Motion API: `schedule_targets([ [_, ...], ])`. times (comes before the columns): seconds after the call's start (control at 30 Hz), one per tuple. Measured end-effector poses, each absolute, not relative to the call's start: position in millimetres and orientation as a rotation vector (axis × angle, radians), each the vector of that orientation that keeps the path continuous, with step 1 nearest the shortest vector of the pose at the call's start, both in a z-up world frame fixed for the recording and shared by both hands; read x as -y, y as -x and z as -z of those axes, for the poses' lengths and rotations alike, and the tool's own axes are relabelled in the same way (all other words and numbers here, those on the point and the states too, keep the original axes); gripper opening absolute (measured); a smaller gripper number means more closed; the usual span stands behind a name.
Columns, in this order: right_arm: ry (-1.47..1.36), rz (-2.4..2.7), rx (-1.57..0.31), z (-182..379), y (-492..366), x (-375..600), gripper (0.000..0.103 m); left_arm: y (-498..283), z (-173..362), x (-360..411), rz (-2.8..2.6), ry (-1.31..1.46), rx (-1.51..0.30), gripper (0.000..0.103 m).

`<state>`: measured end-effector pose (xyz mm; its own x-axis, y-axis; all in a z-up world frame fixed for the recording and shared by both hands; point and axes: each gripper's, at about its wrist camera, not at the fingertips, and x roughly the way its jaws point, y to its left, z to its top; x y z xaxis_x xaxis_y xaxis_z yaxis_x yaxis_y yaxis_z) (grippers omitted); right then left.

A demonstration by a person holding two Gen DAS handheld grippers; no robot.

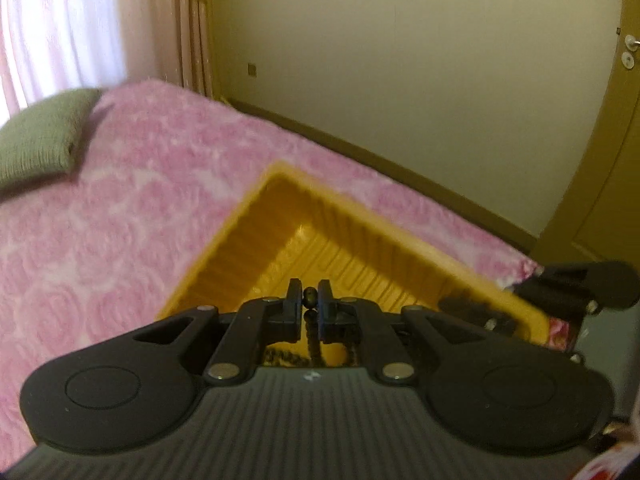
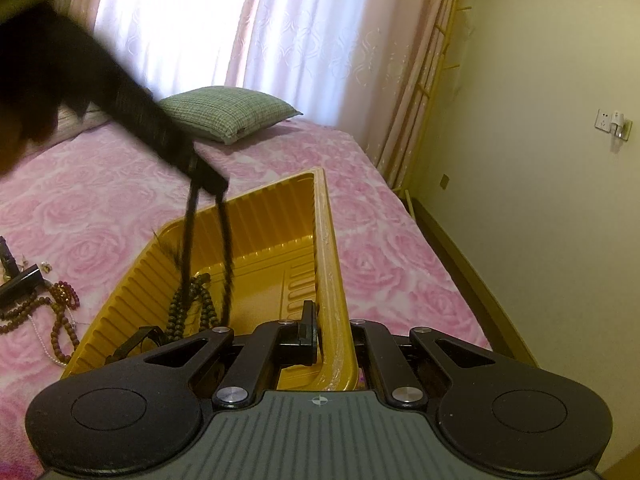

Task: Organize jewelry
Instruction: 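Lower the bead necklaces into the tray and open the left gripper, then grasp the black watch strap on the bed with the left gripper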

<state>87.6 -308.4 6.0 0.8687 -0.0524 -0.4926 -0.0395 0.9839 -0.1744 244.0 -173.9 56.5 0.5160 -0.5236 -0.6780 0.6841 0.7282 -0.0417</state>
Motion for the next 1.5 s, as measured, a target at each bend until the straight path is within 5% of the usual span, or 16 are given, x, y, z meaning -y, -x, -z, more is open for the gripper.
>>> schedule_targets([
  [0.07, 0.184, 0.007, -0.519, -5, -88, 308, 0.004, -249, -54, 170, 0.73, -0.234, -0.743, 0.012],
  [0.13, 0.183, 0.005, -0.52, -4, -88, 308, 0.004, -250, -55, 166, 0.736, -0.236, -0.741, 0.031],
  [0.4, 0.185, 0.007, -0.523, -2, -87, 308, 0.004, -244, -69, 125, 0.672, -0.207, -0.706, 0.036],
  [0.63, 0.189, 0.004, -0.528, -3, -87, 309, 0.003, -217, -62, 52, 0.554, -0.167, -0.663, 0.052],
  [1.1, 0.187, 0.032, -0.541, 0, -89, 308, 0.004, -155, 1, -64, 0.26, -0.142, -0.68, 0.053],
  [1.5, 0.189, 0.078, -0.544, -1, -82, 297, 0.004, -138, 36, -76, 0.261, -0.128, -0.731, 0.053],
])
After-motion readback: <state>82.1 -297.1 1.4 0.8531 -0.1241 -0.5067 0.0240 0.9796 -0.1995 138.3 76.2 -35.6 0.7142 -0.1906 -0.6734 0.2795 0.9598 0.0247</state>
